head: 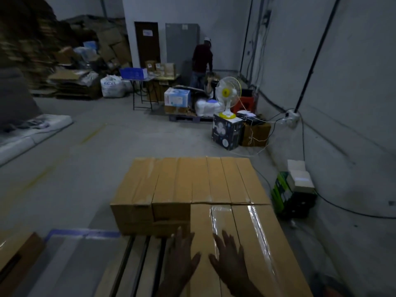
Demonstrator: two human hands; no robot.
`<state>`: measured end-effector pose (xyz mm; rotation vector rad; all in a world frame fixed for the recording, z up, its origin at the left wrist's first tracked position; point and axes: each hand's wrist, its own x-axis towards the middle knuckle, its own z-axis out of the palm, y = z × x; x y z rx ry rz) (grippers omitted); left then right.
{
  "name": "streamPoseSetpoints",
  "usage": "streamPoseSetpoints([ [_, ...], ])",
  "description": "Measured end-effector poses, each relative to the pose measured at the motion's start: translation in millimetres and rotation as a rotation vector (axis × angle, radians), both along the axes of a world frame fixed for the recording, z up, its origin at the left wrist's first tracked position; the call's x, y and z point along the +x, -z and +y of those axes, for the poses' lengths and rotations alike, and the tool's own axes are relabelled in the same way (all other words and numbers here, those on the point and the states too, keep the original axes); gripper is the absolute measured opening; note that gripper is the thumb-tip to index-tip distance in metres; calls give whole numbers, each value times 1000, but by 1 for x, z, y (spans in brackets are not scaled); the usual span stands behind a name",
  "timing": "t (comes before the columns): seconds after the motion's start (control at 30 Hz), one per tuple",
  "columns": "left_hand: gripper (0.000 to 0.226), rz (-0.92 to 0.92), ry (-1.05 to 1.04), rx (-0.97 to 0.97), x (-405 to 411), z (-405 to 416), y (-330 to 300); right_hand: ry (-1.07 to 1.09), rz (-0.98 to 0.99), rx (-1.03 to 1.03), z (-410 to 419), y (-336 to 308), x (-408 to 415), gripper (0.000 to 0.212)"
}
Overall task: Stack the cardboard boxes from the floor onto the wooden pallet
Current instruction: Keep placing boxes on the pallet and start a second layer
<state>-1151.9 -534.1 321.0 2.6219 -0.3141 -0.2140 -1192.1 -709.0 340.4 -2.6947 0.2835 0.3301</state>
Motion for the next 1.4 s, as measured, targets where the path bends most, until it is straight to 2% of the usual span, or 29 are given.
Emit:
streamPoseSetpoints([
  [0.17, 73, -21, -92, 133, -33, -15, -16, -55, -206, -17, -11, -23, -20, 69],
  [0.3, 79, -64, -130, 211, -53, -20, -10, -109, -222, -5, -19, -46, -36, 68],
  [0.4, 71, -40, -169, 117, -80, -31, -43, -146, -234, -29, -26, -47, -44, 68],
  [0.47, 69, -107, -206, 53, -93, -33, -59, -169, -238, -43, -24, -53, -47, 68],
  [0.63, 73, -124, -261, 43, -104, -6, -81, -247, -264, -22, 2, -69, -53, 68],
  [0.7, 75, -184, -294, 76, -108, 13, -90, -281, -278, -30, 17, -76, -54, 69],
  [0.97, 73, -281, -380, 79, -126, 126, -126, -364, -375, -52, 119, -104, -53, 68],
  [1.4, 71, -307, -682, 119, -191, 406, -133, -612, -380, -16, 398, -112, -80, 70],
])
